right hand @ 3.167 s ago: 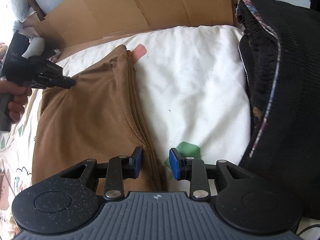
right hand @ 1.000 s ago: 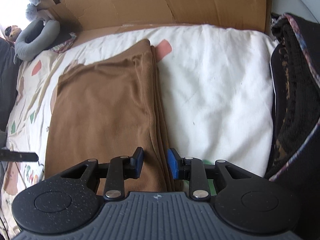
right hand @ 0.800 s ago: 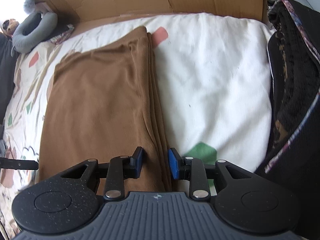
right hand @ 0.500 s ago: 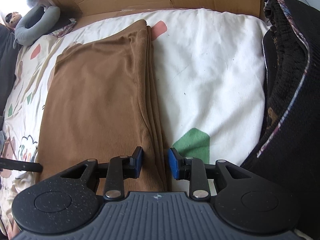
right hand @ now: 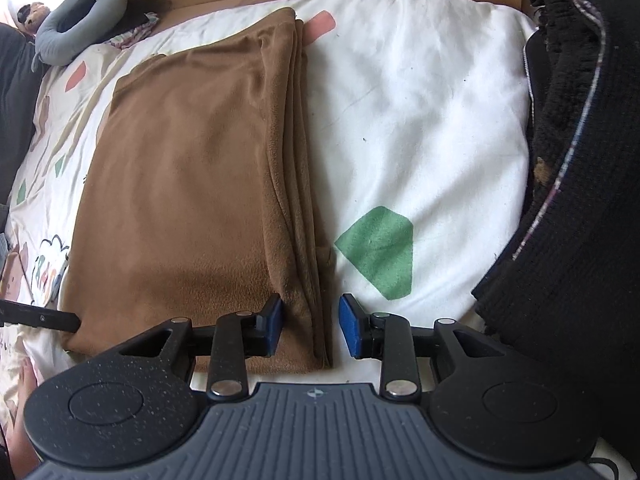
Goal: Fold clothes
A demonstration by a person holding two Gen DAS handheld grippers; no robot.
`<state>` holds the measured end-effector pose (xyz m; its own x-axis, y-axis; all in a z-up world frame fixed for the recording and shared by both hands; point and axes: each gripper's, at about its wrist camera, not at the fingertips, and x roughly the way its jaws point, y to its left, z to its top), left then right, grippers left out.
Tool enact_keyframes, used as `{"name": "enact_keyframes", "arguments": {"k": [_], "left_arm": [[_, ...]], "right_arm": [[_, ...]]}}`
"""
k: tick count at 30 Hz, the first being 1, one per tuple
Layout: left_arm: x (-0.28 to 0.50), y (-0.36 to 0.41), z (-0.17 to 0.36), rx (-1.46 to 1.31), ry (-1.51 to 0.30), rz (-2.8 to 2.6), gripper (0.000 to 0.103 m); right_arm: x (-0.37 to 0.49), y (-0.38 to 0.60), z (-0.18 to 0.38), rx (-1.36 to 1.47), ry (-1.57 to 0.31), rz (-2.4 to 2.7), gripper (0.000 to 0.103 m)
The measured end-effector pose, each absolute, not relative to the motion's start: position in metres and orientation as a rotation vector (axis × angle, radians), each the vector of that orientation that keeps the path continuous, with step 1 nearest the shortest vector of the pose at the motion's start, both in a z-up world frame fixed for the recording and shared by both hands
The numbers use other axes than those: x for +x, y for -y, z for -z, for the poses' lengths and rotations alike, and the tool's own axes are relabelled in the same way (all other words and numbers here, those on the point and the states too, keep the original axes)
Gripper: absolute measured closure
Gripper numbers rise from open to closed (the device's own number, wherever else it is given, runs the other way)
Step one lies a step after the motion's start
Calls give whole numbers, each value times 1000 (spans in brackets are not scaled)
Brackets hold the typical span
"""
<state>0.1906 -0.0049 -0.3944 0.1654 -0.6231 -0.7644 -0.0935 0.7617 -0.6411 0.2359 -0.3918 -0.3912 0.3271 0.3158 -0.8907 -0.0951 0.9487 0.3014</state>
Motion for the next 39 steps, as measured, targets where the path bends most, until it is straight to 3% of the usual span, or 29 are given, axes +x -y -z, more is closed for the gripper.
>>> {"name": "enact_keyframes", "arguments": {"k": [6, 12, 16, 39], "left_arm": [[187, 3, 403, -715, -1343, 410, 85], [187, 1, 395, -723, -1349, 413, 95], [190, -4, 387, -752, -1366, 410, 96], [192, -51, 331, -647, -1423, 370, 97]], "right_arm": [[240, 389, 394, 212, -1203, -276, 64], [240, 385, 389, 205, -1211, -298, 86], [241, 387, 381, 221, -1219, -309, 91], [201, 369, 348, 535, -1338, -408, 93]]}}
